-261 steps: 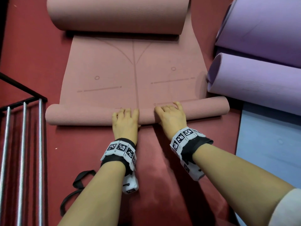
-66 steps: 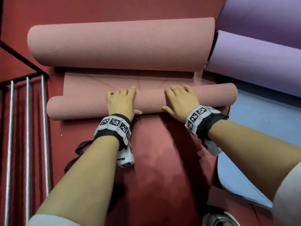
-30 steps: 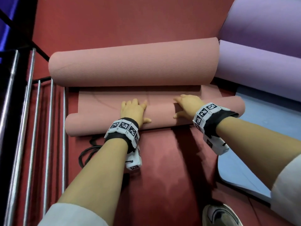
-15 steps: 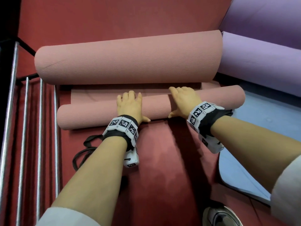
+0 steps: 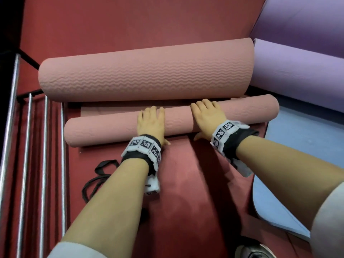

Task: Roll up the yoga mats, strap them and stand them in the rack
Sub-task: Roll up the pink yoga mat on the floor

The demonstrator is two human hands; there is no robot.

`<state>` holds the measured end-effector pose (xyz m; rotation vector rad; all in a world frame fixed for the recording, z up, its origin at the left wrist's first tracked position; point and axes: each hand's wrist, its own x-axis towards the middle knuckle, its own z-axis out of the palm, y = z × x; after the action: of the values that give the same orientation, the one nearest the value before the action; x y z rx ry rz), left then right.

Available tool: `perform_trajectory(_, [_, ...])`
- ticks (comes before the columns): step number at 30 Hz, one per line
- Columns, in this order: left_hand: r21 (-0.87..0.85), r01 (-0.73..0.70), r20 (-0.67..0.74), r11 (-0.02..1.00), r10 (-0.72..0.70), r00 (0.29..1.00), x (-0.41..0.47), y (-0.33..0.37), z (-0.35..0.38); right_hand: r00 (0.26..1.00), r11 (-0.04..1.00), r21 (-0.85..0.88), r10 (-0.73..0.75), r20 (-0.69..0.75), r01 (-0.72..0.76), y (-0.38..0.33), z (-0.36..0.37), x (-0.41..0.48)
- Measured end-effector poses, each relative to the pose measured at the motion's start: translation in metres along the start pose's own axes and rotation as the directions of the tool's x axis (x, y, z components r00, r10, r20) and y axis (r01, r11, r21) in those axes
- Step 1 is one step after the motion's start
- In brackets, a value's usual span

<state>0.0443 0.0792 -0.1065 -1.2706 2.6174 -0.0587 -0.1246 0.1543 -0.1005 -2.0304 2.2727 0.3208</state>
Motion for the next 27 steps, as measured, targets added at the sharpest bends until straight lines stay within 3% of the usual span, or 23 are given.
perform_trajectory(3, [0.077,-0.014,-0.144,0.997,0.025,0.989,-0.005,-0.003,0.006,0.999,1.000,0.010,0.010,-0.037,-0.009,-0.005,-0.002,0.000])
perform_trajectory(11, [0.071,-0.071,-0.068,0.995,0.075,0.995,-0.025,-0.017,-0.029,0.992,1.000,0.006,0.005,-0.128,-0.004,-0.016,-0.020,-0.024])
perform_trajectory(18, [0.073,-0.154,0.121,0.985,0.145,0.982,-0.045,0.000,-0.034,0.992,0.998,0.005,-0.059,0.108,0.059,-0.007,-0.034,-0.049])
perform_trajectory(22, [-0.049,-0.156,0.287,0.987,0.163,0.944,-0.057,0.006,-0.025,0.957,0.996,0.057,-0.086,0.278,0.072,-0.007,-0.027,-0.059])
perform_trajectory(25, [-0.114,-0.127,0.297,0.985,0.156,0.942,-0.059,0.003,-0.023,0.932,0.991,0.129,-0.072,0.355,0.028,-0.003,-0.018,-0.052])
perform_trajectory(27, [-0.061,-0.142,0.246,0.988,0.153,0.957,-0.059,0.002,-0.022,0.923,0.992,0.122,-0.061,0.380,0.015,-0.001,-0.017,-0.048])
